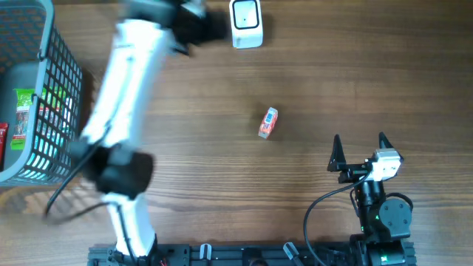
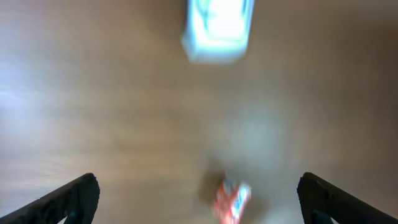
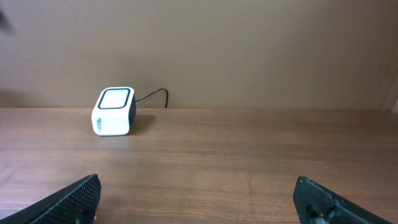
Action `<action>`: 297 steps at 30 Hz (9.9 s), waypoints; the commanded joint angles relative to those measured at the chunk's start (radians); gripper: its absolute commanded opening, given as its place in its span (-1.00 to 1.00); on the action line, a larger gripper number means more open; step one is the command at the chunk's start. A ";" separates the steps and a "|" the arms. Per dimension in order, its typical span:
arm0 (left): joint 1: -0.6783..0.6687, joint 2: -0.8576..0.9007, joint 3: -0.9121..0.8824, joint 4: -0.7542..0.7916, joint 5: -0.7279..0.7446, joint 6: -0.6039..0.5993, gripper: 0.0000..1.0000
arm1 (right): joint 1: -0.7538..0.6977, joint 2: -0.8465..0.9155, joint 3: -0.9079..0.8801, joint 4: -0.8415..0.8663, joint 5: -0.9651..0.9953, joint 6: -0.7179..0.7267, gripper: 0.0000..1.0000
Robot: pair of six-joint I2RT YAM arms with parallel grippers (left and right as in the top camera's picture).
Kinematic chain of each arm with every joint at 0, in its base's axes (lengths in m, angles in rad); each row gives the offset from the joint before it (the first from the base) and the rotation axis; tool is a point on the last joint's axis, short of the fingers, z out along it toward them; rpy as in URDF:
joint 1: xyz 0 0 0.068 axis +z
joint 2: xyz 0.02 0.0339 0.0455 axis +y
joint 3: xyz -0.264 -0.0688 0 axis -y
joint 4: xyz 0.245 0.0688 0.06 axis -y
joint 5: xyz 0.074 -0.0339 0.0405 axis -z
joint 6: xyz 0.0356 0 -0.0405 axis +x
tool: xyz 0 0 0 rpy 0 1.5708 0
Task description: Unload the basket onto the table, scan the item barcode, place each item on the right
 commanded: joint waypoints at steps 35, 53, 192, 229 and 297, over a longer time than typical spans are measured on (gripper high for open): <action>1.016 0.230 0.070 -0.200 -0.093 0.294 1.00 | -0.002 -0.006 -0.001 0.005 0.002 -0.010 0.99; 0.916 0.400 0.025 -0.069 -0.192 0.476 1.00 | -0.002 -0.006 -0.001 0.005 0.002 -0.010 0.99; -0.209 -0.335 -1.122 0.653 -0.009 0.003 1.00 | -0.002 -0.006 -0.001 0.005 0.002 -0.010 1.00; -0.204 -0.517 -1.244 0.472 -0.117 -0.057 -0.60 | -0.002 -0.006 -0.001 0.006 0.002 -0.010 0.99; 0.057 -0.464 -1.403 0.489 -0.163 -0.080 -0.92 | -0.002 -0.006 -0.001 0.006 0.002 -0.010 1.00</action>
